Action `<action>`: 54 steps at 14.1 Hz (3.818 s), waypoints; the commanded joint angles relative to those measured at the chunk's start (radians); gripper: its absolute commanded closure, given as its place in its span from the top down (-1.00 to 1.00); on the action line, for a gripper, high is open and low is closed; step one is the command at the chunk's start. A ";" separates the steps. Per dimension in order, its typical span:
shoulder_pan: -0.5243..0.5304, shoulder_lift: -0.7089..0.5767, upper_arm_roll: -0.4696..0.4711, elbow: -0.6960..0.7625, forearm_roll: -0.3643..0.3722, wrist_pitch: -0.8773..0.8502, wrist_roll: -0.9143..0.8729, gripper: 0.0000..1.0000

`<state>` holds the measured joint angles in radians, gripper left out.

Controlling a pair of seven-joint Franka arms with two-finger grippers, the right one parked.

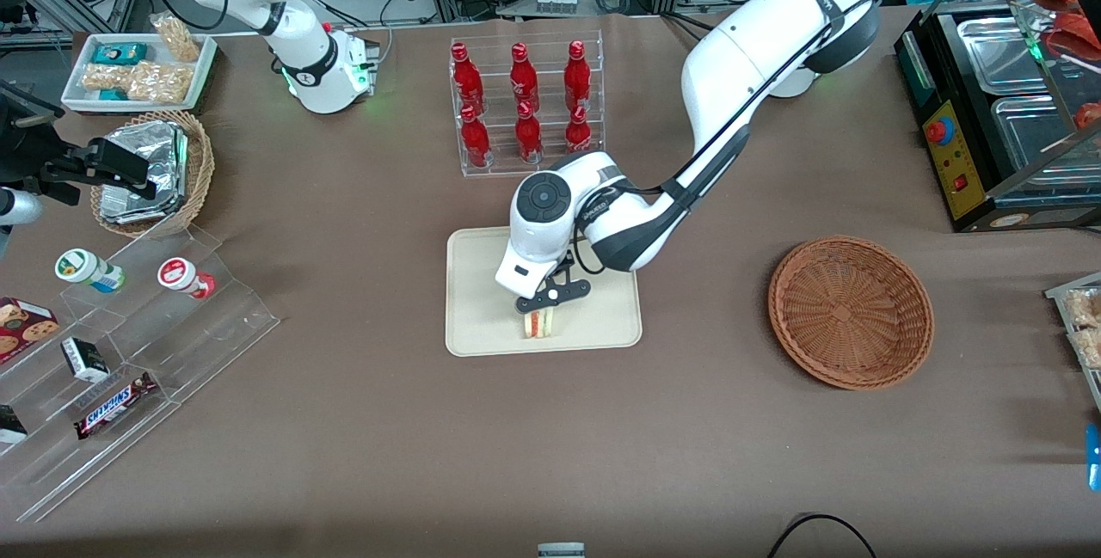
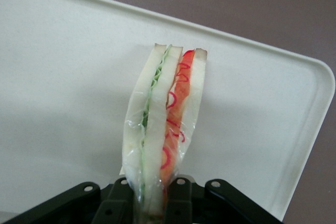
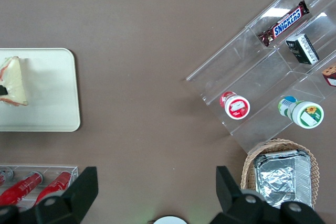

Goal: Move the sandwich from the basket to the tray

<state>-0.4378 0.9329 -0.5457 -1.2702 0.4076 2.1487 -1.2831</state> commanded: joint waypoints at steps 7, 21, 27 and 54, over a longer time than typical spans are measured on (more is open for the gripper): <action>-0.022 0.001 -0.003 -0.012 0.011 0.028 -0.031 1.00; -0.004 -0.411 0.278 -0.231 -0.074 -0.290 0.091 1.00; -0.004 -0.572 0.479 -0.330 -0.317 -0.367 0.442 1.00; 0.524 -0.950 0.363 -0.288 -0.398 -0.718 1.056 1.00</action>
<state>0.0772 0.0096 -0.1979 -1.5603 0.0248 1.4260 -0.2402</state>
